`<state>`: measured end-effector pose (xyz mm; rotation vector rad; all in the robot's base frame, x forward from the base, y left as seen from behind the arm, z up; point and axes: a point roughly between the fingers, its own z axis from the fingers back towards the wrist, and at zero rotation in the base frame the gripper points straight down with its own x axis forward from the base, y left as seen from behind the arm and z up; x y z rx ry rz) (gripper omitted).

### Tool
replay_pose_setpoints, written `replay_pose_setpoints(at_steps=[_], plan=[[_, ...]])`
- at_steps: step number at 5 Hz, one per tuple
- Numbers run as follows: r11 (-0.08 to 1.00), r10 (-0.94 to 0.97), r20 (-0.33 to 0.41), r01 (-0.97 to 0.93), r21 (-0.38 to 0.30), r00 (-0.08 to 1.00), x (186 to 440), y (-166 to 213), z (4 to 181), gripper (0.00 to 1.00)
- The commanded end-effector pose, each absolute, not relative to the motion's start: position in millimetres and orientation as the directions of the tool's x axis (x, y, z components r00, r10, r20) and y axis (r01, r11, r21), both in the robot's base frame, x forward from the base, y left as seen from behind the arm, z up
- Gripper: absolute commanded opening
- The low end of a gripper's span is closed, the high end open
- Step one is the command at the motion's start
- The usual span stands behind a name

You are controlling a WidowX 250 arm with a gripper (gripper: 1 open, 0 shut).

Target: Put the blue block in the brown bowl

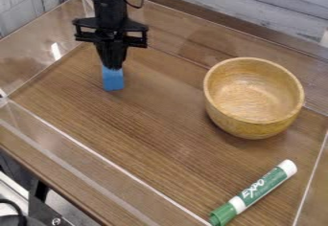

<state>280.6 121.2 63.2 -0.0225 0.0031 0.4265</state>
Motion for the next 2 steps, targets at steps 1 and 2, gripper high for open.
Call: replay_pose_setpoints(at_steps=[1,2], plan=[[0.908,0.420,0.033,-0.419,-0.024,0.907,286.0,125.3,73.9,0.00],[0.911,0.413,0.033,-0.412,-0.027,0.910,287.5,123.1,76.5,0.00]])
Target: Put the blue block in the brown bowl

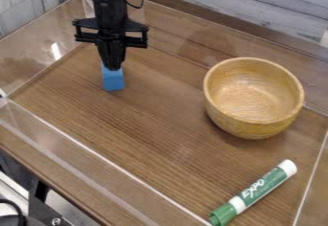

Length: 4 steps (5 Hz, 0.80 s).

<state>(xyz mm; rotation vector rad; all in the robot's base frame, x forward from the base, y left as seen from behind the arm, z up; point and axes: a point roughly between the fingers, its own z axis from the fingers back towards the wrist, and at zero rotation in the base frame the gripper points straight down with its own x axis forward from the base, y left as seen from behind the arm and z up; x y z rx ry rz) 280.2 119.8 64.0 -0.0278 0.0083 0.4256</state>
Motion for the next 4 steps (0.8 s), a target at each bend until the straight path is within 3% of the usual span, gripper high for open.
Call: replay_pose_setpoints(at_steps=[1,4], plan=[[0.914,0.406,0.034,-0.406,-0.029,0.913,289.1,121.3,78.3,0.00],[0.925,0.379,0.040,-0.377,-0.034,0.925,293.3,113.2,90.3,0.00]])
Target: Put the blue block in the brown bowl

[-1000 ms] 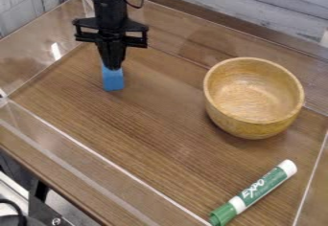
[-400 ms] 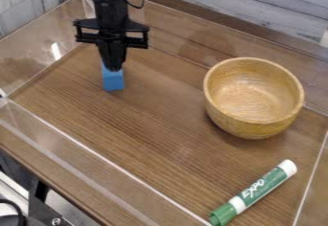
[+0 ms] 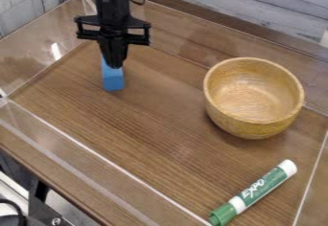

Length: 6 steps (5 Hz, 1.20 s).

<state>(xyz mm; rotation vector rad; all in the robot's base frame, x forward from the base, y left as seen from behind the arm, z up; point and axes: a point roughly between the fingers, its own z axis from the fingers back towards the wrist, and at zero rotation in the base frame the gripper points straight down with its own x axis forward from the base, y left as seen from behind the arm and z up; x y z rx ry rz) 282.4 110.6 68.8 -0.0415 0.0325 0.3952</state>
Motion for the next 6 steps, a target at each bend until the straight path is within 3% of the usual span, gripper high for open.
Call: replay_pose_setpoints(at_steps=[1,4,6], plan=[[0.930,0.368,0.043,-0.366,-0.035,0.929,294.6,108.9,97.1,0.00],[0.944,0.331,0.060,-0.329,-0.038,0.942,299.7,92.5,125.4,0.00],[0.946,0.324,0.066,-0.322,-0.042,0.944,302.3,89.5,129.8,0.00]])
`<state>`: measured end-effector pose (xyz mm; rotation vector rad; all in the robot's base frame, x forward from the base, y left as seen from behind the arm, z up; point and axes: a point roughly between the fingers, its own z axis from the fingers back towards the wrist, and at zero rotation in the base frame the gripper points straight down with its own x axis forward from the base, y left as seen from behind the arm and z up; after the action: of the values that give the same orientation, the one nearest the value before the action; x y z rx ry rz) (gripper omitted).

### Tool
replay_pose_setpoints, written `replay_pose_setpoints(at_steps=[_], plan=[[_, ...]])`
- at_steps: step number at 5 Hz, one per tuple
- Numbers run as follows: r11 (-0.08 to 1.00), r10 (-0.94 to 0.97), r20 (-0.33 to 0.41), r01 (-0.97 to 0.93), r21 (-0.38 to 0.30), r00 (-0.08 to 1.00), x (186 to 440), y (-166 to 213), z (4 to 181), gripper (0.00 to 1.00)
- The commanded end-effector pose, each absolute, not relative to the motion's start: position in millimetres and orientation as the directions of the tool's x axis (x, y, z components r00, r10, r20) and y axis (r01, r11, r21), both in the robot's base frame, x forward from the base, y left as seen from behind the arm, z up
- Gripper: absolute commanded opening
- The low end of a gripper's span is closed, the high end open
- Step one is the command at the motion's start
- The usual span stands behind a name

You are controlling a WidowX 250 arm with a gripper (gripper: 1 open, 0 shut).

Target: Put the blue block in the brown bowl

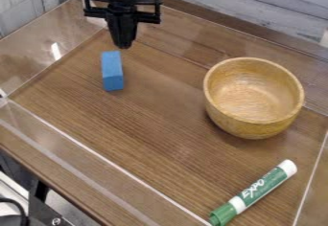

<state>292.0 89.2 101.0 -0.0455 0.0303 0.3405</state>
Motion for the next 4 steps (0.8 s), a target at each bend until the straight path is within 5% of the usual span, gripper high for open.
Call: replay_pose_setpoints(at_steps=[1,4], plan=[[0.946,0.324,0.068,-0.321,-0.044,0.944,303.6,90.2,127.0,1.00],[0.942,0.336,0.064,-0.335,-0.039,0.940,306.0,99.6,107.3,1.00]])
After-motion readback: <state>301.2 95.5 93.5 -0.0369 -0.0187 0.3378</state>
